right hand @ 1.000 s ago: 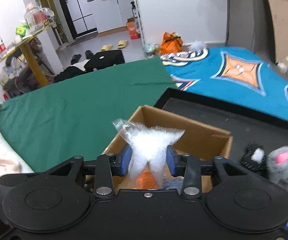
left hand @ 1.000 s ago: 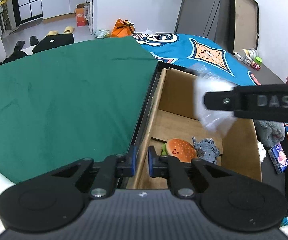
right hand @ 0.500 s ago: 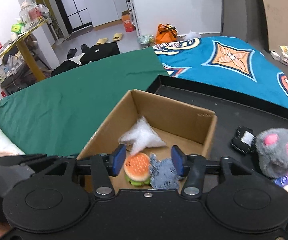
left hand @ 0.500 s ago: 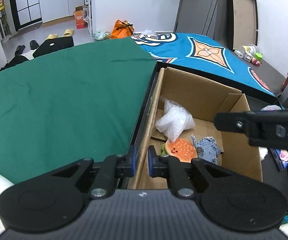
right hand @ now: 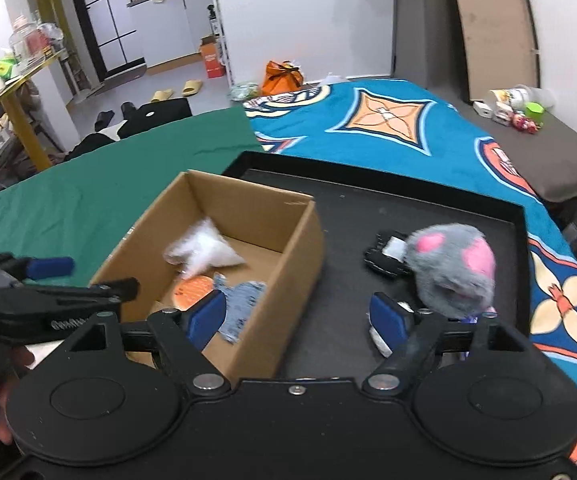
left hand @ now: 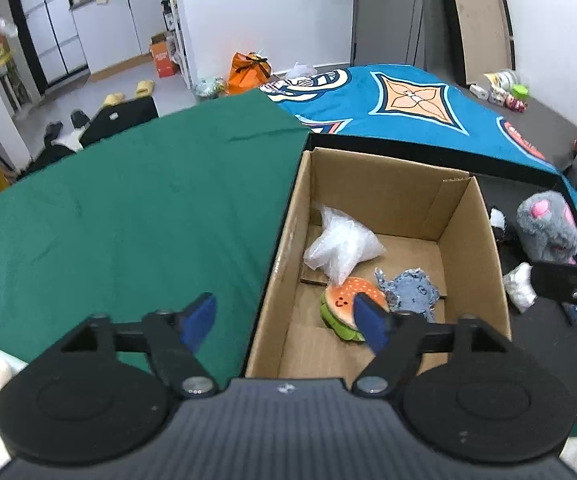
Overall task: Organize soft objects
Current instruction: 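Move the right gripper to the blue tissue pack and grasp it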
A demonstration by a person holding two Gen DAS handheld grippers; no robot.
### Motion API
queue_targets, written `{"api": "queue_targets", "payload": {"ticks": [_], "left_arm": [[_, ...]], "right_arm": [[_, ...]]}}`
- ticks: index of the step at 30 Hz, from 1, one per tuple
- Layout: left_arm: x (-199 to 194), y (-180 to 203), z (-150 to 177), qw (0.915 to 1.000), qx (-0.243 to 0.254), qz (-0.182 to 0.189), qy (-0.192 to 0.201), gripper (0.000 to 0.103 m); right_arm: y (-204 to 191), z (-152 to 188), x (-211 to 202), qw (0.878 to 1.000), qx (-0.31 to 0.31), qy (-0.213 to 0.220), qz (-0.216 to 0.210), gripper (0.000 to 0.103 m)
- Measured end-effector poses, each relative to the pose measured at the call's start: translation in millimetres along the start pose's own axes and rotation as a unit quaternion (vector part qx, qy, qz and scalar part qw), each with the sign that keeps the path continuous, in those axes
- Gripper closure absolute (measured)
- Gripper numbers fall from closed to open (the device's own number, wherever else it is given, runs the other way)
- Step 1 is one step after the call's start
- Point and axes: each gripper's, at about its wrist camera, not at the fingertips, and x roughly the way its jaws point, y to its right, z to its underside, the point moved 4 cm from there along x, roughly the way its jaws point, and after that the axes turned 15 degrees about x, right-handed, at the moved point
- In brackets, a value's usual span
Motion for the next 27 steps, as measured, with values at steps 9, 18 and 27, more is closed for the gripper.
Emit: {"api": "queue_targets", "payload": {"ticks": [9,18,27], "left_arm": [[-4.3,5.6,-4.0,0.9997,0.008,-0.019,-0.016,0.021],[-4.9,21.7,-8.2,0.9988,0.031,-0.018,-0.034,0.021],[1.9,30.5,-9.2,0.9971,0.037,-0.034,-0.057,0.021]], "right_arm": [[39.5,-0.6,-7.5,0.999,0.024,0.019,0.009,0.021],[81.5,-0.7,-9.1,0.999,0.037,0.013,0.002,0.021],[117.0,-3.9,-0.5,0.999,0.043,0.005,0.012,0.022]]}}
